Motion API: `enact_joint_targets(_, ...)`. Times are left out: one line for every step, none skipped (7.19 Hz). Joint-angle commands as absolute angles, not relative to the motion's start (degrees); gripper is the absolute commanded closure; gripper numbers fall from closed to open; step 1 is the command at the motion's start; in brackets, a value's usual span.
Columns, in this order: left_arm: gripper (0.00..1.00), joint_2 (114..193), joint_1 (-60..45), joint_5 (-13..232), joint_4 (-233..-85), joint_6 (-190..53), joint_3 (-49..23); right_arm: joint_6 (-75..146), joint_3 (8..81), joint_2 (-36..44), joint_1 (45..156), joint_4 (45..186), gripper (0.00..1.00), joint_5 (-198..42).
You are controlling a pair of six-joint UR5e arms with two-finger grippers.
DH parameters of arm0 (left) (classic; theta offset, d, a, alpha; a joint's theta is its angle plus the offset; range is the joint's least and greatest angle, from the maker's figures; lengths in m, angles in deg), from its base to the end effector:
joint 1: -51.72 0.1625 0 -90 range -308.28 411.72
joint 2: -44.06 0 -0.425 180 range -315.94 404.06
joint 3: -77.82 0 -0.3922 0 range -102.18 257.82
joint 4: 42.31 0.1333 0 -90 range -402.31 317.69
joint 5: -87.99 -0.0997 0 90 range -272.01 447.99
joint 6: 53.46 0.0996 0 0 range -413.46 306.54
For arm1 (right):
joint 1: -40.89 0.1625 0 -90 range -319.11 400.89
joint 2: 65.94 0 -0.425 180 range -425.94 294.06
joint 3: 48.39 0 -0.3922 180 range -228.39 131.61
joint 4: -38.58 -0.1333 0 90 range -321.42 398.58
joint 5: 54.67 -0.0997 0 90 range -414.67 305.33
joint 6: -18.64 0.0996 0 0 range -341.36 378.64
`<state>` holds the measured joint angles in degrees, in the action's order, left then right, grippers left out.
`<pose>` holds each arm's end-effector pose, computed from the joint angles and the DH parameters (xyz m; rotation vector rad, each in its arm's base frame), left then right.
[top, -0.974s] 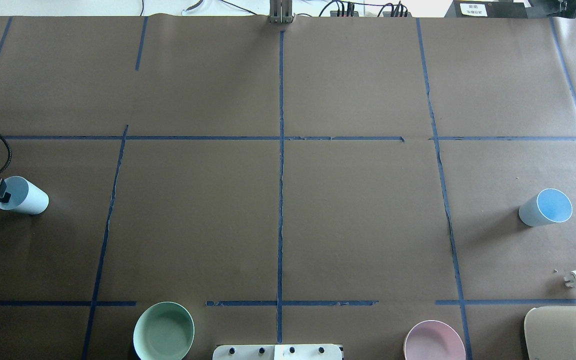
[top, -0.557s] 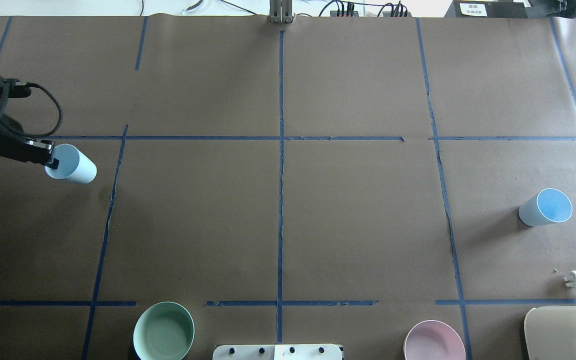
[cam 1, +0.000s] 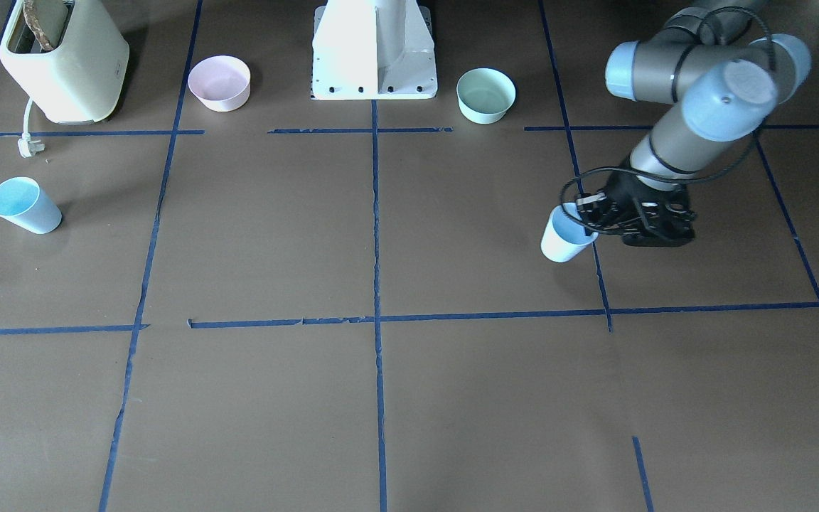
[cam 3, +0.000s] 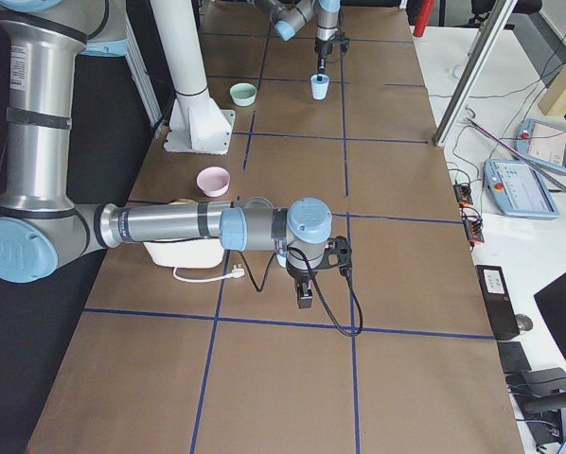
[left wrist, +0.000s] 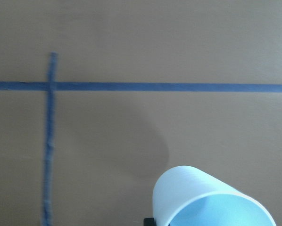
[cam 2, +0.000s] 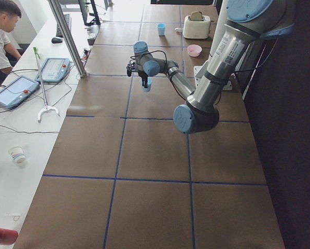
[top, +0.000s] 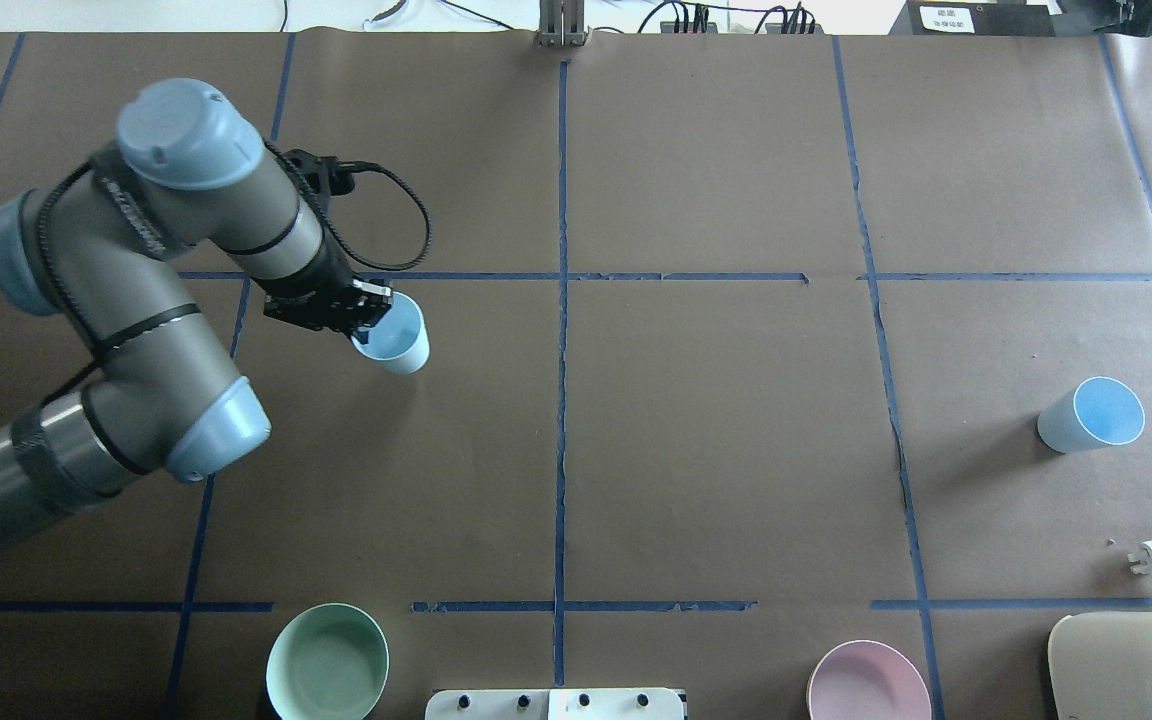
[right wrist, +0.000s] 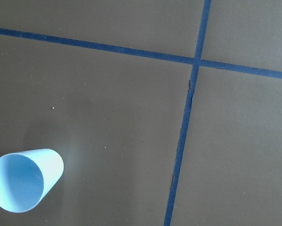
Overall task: Stack blue cups with both arms
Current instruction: 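Carry the cup with the left gripper to the table center and set it down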
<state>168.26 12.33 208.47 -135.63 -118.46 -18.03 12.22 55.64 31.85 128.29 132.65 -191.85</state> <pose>0.4657 -0.4895 0.2556 -0.0347 0.8931 -0.0329 0.0405 -0.4367 0.6048 0.0632 -0.8227 -0.1640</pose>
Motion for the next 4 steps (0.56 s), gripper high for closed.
enact_joint_targets(1.00, 178.2, 20.0, 201.3, -135.8, -125.6, -11.5, 12.3, 55.8, 31.9, 128.3, 131.5, 0.00, -192.0)
enact_joint_targets(1.00, 179.2, 20.4, 201.1, -135.8, -125.8, -11.1, 12.3, 55.7, 31.9, 128.3, 131.5, 0.00, -192.0)
enact_joint_targets(0.96, 179.1, 21.7, 201.0, -135.8, -125.7, -11.0, 12.3, 55.7, 31.9, 128.3, 131.5, 0.00, -192.0)
enact_joint_targets(0.65, 178.9, 22.0, 200.7, -135.9, -125.4, -10.8, 12.2, 55.7, 31.9, 128.3, 131.5, 0.00, -192.0)
